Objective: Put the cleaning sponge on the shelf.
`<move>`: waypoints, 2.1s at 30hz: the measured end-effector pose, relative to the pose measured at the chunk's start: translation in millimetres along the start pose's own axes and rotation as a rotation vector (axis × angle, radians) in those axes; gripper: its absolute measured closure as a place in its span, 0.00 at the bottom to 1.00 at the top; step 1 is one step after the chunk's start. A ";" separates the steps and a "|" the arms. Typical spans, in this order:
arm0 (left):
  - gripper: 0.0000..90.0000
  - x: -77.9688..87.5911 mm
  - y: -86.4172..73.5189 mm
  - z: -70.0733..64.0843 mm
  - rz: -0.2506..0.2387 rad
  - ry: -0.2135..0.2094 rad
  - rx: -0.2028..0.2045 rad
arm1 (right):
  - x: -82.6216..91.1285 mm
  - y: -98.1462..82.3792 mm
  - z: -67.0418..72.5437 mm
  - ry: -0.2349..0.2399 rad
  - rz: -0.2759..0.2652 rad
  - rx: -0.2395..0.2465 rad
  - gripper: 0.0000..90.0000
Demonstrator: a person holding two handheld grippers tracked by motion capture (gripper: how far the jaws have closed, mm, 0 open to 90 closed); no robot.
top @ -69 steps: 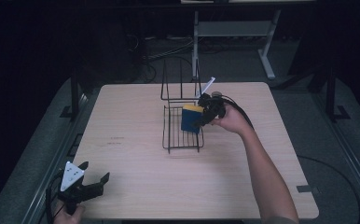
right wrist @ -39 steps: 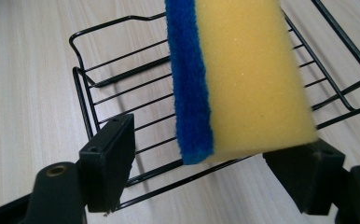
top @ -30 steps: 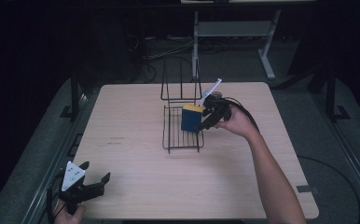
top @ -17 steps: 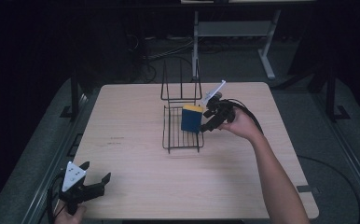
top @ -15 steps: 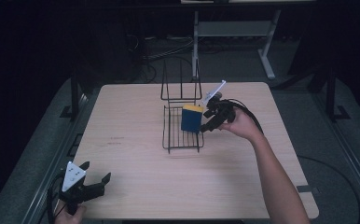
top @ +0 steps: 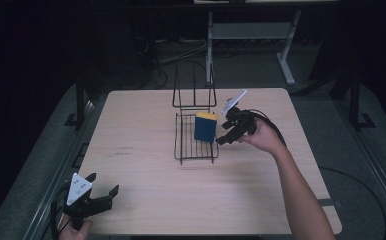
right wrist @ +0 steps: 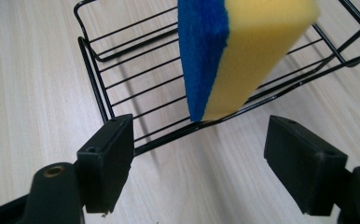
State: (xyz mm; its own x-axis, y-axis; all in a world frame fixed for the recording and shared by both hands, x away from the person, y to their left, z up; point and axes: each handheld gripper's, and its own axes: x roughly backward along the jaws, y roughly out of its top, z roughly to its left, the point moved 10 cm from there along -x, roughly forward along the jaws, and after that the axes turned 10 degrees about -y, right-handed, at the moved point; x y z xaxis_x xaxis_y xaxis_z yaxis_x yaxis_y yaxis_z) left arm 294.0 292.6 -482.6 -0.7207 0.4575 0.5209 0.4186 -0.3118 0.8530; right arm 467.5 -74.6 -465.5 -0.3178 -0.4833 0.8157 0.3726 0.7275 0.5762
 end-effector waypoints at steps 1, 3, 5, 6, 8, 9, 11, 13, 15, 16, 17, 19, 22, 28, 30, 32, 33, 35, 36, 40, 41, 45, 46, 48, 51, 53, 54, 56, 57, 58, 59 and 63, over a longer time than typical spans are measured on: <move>0.16 -0.1 0.0 -0.2 0.000 0.000 -0.001 | 0.6 -0.9 0.1 0.001 0.002 0.000 0.26; 0.16 -0.2 0.1 -0.5 0.001 -0.001 -0.002 | 1.2 -2.6 -0.4 -0.001 0.000 0.005 0.26; 0.16 -0.5 0.2 -0.9 0.000 -0.003 -0.002 | 1.7 -3.9 0.0 -0.002 -0.003 0.003 0.26; 0.16 -0.7 0.2 -0.8 0.001 -0.002 -0.002 | 2.2 -4.8 0.4 -0.001 0.000 0.003 0.26; 0.16 -0.9 0.1 -0.8 0.001 -0.003 -0.002 | 3.0 -5.9 0.4 -0.005 -0.001 0.006 0.26; 0.16 -0.8 0.1 -0.9 0.001 -0.002 -0.002 | 3.5 -6.5 0.4 -0.006 -0.001 0.004 0.26; 0.16 -0.7 0.2 -0.9 0.000 -0.002 -0.002 | 4.5 -9.1 0.6 -0.008 0.008 0.000 0.26; 0.16 -0.7 0.1 -0.6 0.001 -0.001 -0.002 | 5.3 -10.8 0.7 -0.012 0.007 0.000 0.26; 0.16 -0.5 0.1 -0.3 0.001 -0.001 -0.002 | 5.9 -11.3 1.3 -0.011 0.004 -0.002 0.26; 0.16 -0.5 0.1 -0.4 0.001 -0.001 -0.001 | 6.2 -12.2 1.7 -0.012 0.003 0.000 0.26; 0.16 -0.7 0.3 -0.9 0.000 -0.001 -0.002 | 6.6 -14.2 2.6 -0.012 0.004 0.001 0.26; 0.16 -0.7 0.3 -1.3 0.001 -0.002 -0.002 | 6.9 -15.5 3.7 -0.010 0.008 -0.005 0.26; 0.16 -1.0 0.2 -1.7 0.003 -0.002 -0.004 | 6.1 -18.6 4.3 -0.007 0.007 0.003 0.26; 0.16 -1.6 0.3 -1.7 0.002 -0.002 -0.006 | 7.1 -23.0 7.0 -0.008 0.006 0.000 0.27; 0.16 -1.8 0.2 -1.7 0.002 -0.002 -0.006 | 7.3 -24.6 7.4 -0.010 0.004 0.003 0.27; 0.16 -1.5 0.3 -1.9 0.003 -0.003 -0.007 | 7.8 -25.4 7.6 -0.009 0.004 0.000 0.27; 0.16 -1.3 0.2 -1.9 0.004 -0.003 -0.007 | 8.3 -26.1 7.7 -0.008 0.001 0.001 0.27; 0.16 -1.3 0.2 -2.0 0.004 -0.004 -0.007 | 9.4 -27.9 7.7 -0.009 0.002 -0.004 0.27; 0.16 -1.3 0.2 -2.1 0.005 -0.004 -0.007 | 9.9 -28.8 8.2 -0.008 0.002 -0.008 0.27; 0.16 -1.4 0.5 -2.6 0.005 -0.004 -0.011 | 12.3 -31.3 8.4 -0.009 0.009 -0.007 0.27; 0.16 -1.5 0.3 -2.6 0.006 -0.005 -0.011 | 14.2 -31.2 8.7 -0.010 0.003 -0.008 0.27; 0.16 -1.4 0.5 -2.3 0.004 -0.004 -0.009 | 15.9 -32.2 10.8 -0.011 0.006 -0.004 0.27; 0.16 -1.3 0.6 -2.3 0.004 -0.003 -0.009 | 16.2 -32.2 11.3 -0.012 0.002 -0.006 0.27; 0.16 -1.2 0.5 -2.3 0.004 -0.004 -0.010 | 16.5 -32.8 12.0 -0.010 0.001 -0.010 0.27; 0.16 -1.0 0.5 -2.2 0.005 -0.003 -0.011 | 16.0 -35.6 13.0 -0.011 0.001 -0.014 0.27; 0.16 -0.8 0.5 -2.2 0.004 -0.003 -0.011 | 15.0 -38.9 14.1 -0.012 0.000 -0.010 0.27; 0.16 -0.8 0.5 -2.2 0.005 -0.002 -0.010 | 14.9 -40.1 14.4 -0.011 0.002 -0.014 0.27; 0.16 -1.0 0.7 -2.5 0.003 -0.003 -0.010 | 14.2 -42.9 14.7 -0.007 0.008 -0.017 0.27; 0.16 -1.2 0.6 -2.7 0.005 -0.004 -0.014 | 14.0 -44.6 15.0 -0.005 0.014 -0.016 0.27; 0.16 -1.2 0.6 -2.7 0.005 -0.004 -0.014 | 14.0 -44.6 15.0 -0.005 0.014 -0.016 0.27; 0.16 -1.3 0.6 -2.7 0.007 -0.003 -0.013 | 14.2 -45.1 15.4 -0.003 0.015 -0.017 0.27; 0.16 -1.4 0.5 -2.3 0.006 -0.002 -0.010 | 18.0 -43.3 19.9 0.013 -0.006 -0.025 0.26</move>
State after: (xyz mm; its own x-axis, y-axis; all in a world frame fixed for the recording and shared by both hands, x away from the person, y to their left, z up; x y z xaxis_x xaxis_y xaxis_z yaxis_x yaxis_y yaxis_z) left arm 294.0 289.9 -483.0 -0.7170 0.4575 0.5260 0.4174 -0.3226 0.8496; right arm 428.3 -105.1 -476.8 -0.3092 -0.4942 0.8125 0.3919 0.7122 0.5824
